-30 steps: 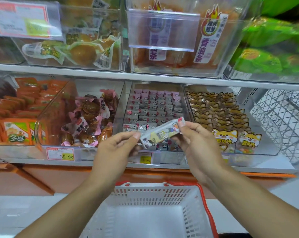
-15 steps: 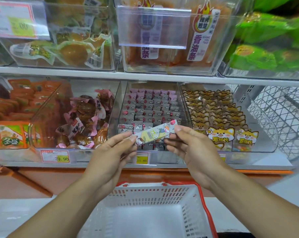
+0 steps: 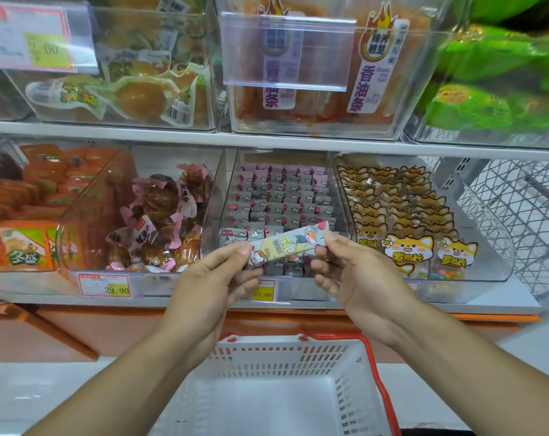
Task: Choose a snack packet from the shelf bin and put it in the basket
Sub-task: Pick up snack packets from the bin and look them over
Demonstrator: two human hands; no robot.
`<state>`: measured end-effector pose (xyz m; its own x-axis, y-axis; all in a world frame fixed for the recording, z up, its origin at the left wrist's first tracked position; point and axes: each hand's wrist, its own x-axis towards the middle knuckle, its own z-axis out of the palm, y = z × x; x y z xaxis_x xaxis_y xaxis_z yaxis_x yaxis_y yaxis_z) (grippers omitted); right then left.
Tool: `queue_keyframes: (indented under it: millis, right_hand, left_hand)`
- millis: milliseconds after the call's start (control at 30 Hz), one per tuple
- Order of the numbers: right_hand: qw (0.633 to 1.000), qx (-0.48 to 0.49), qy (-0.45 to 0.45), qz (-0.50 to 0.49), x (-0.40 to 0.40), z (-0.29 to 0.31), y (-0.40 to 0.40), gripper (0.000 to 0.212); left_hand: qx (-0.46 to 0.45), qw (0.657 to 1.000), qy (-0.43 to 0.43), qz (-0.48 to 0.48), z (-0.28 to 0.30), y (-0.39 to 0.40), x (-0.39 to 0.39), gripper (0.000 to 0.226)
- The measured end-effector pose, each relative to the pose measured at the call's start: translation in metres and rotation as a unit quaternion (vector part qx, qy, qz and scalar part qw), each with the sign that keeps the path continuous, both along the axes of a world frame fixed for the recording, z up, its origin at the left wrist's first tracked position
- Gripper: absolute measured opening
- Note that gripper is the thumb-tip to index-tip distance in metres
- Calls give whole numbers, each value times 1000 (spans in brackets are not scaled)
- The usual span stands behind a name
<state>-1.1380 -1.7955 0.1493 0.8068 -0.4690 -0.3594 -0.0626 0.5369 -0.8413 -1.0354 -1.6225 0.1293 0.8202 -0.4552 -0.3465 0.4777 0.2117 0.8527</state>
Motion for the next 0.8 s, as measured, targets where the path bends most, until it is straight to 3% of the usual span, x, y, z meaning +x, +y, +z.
queue_keyframes:
  millis: [167, 400, 500, 633, 800]
  right_hand:
    - [986, -166, 15, 25, -1, -5, -5, 11]
    - [968, -246, 3, 59, -1, -8, -4, 41]
    - [952, -296, -12, 74, -3, -5, -6, 51]
    - [938, -337, -23, 75, -3, -4, -6, 40]
    - [934, -350, -17, 73, -3, -3, -7, 34]
  left_hand:
    - [1, 999, -19, 44, -2, 3, 7, 50]
    - [-17, 1000, -5, 14, -3, 5, 9, 39]
    - [-48, 999, 26, -2, 0, 4, 10, 18]
    - [-66, 997, 38, 0, 1, 5, 11, 11]
    - [-4, 999, -24, 21, 6, 5, 11, 9]
